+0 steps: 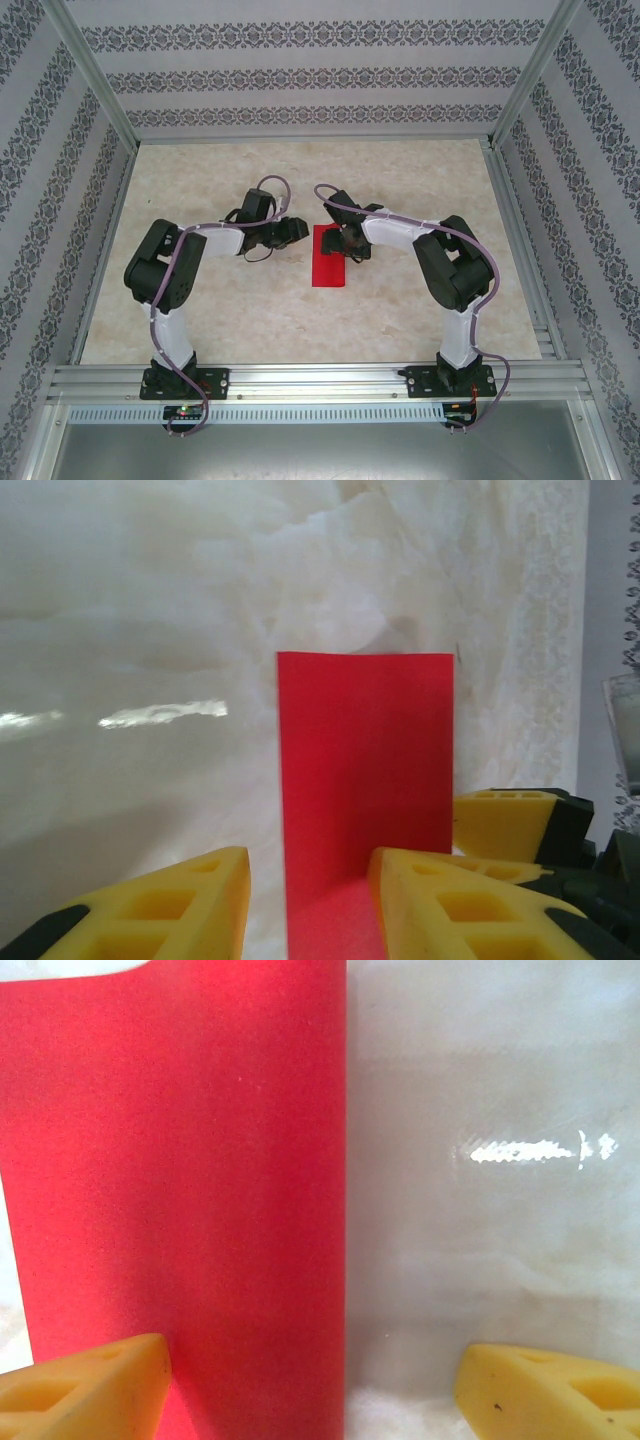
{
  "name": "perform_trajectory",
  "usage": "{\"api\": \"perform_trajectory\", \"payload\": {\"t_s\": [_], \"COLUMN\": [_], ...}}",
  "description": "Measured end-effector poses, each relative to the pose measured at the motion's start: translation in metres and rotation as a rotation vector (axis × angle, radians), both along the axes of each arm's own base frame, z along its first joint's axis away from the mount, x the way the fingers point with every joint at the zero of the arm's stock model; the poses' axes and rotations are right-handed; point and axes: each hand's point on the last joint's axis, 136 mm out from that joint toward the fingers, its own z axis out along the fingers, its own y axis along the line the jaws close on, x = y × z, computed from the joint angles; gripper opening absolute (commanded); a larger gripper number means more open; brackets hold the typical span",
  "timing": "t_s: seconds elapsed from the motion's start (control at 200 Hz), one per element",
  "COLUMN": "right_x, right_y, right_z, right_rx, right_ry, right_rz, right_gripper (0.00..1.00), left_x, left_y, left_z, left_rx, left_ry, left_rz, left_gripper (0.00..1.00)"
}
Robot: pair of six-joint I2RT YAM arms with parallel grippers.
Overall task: Fold a paper plane with a square sheet of paper (pick it up from the middle)
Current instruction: Hold the square sheet of paper at the center of the table.
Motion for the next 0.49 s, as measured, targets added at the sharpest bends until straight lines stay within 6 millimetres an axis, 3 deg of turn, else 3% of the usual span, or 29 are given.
{"api": "perform_trajectory", "payload": {"t_s": [0.195, 0.495], "right_x": [0.000, 0.000], "right_y": [0.000, 0.000], "right_z": [-0.001, -0.001], "right_rx": [-0.004, -0.008], "right_ry": [0.006, 0.012], "right_rz": [0.000, -0.001], "right_gripper": [0.80, 0.80], "left_x": [-0.003, -0.007], "left_y": [-0.019, -0.023], "left_z": [0.002, -0.008], "left_rx": [-0.011, 0.003], "left_ry": [0.008, 0.047], "left_rz": [-0.054, -0.078], "left_gripper": [0.27, 0.17]}}
